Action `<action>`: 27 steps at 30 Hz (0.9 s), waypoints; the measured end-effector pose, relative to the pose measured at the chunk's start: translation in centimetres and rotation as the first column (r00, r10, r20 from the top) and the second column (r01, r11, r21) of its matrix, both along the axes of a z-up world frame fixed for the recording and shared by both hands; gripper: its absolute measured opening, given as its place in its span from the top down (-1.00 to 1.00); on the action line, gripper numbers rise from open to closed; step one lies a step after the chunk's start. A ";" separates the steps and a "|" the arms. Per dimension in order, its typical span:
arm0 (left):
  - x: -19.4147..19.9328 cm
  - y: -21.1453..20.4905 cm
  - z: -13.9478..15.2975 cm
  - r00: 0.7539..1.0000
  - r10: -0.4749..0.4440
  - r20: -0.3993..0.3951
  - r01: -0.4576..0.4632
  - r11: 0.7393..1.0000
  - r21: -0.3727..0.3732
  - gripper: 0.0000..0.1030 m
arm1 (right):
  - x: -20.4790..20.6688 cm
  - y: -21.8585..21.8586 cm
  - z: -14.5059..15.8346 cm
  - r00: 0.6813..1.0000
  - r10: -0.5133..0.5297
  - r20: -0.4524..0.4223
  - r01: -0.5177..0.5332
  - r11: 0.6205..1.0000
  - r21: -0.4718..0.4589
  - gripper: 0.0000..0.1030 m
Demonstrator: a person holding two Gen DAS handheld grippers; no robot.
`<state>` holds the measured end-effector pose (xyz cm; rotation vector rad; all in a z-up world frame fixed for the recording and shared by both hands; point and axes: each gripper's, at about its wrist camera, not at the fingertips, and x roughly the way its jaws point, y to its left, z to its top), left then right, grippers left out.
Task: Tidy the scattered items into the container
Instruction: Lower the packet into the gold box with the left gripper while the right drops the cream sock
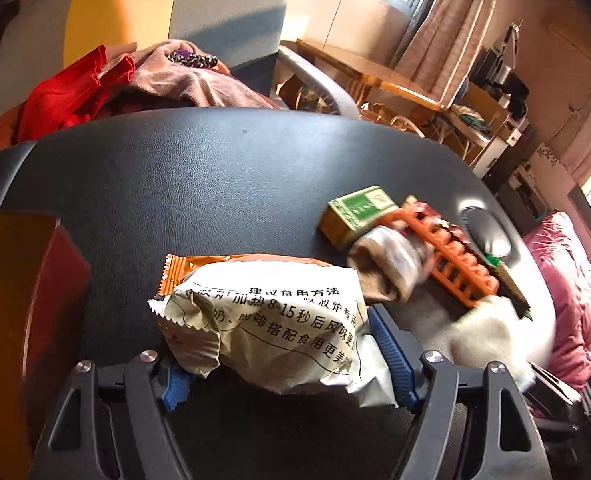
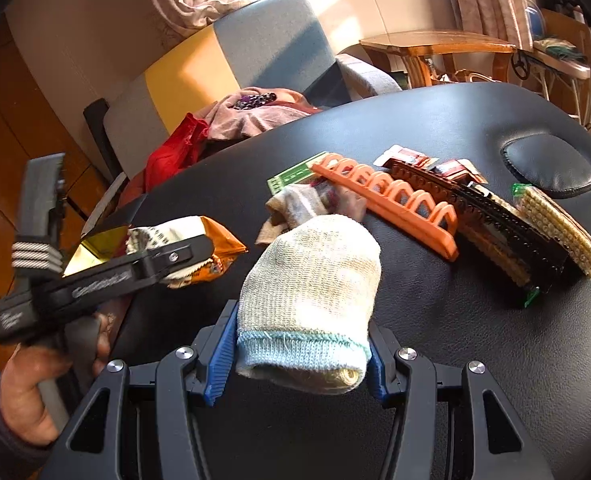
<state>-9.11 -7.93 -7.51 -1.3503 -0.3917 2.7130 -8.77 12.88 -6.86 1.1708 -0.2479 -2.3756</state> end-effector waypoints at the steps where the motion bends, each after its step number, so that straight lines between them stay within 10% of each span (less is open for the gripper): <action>1: 1.1 0.0 0.8 1.000 0.003 -0.016 -0.003 1.000 0.003 -0.52 | 0.3 -0.3 0.2 1.000 0.008 -0.005 -0.008 1.000 0.001 -0.07; 11: 12.3 -10.1 5.7 0.973 0.211 -0.094 -0.213 0.977 -0.004 -0.52 | 4.0 -9.8 4.6 0.963 0.251 -0.103 -0.252 0.968 0.002 -0.07; 27: 19.2 -22.2 1.8 0.892 0.448 -0.048 -0.451 0.890 -0.070 -0.53 | 7.6 -28.2 3.6 0.816 0.575 -0.058 -0.564 0.814 0.142 -0.07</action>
